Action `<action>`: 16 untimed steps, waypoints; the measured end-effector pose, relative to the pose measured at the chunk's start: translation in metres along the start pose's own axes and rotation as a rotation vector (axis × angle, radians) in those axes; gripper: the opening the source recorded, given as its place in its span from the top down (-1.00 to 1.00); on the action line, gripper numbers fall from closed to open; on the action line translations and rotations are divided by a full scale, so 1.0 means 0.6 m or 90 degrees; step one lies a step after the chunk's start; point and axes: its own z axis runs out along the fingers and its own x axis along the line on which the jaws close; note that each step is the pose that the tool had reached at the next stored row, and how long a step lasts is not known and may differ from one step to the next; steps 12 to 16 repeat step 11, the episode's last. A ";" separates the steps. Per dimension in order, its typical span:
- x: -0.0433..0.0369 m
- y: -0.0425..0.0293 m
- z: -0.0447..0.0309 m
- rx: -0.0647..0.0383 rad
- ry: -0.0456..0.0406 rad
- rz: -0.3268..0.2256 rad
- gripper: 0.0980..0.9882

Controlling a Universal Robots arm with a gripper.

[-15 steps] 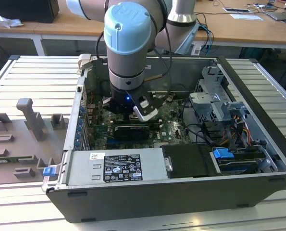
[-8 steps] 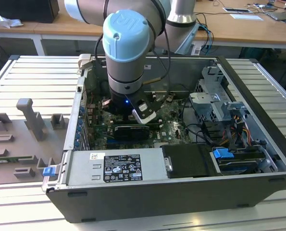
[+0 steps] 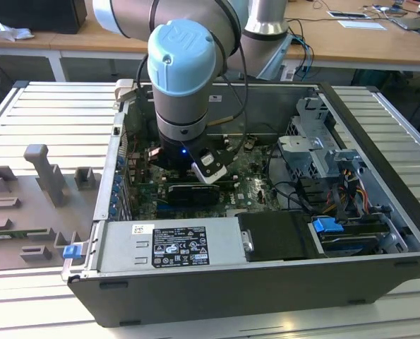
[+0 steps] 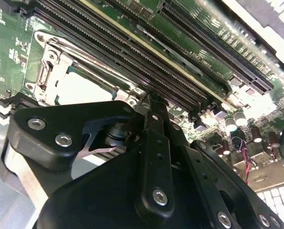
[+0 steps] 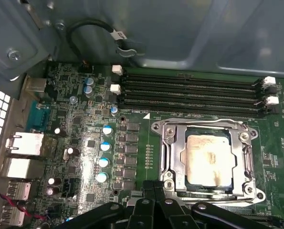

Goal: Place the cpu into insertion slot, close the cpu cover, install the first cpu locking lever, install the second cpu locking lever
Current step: 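Install the second cpu locking lever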

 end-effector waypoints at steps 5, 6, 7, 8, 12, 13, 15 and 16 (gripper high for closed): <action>0.000 0.005 -0.017 -0.001 -0.0002 0.000 0.98; -0.001 0.006 -0.020 -0.001 -0.0001 0.000 0.98; -0.001 0.007 -0.023 -0.001 -0.0001 0.000 0.98; -0.001 0.008 -0.025 -0.001 -0.0001 0.000 0.98; -0.001 0.009 -0.029 -0.001 -0.0002 0.000 0.98; -0.001 0.009 -0.029 -0.001 -0.0002 0.000 0.98; -0.001 0.009 -0.029 -0.001 -0.0002 0.000 0.98; -0.001 0.009 -0.029 -0.001 -0.0002 0.000 0.98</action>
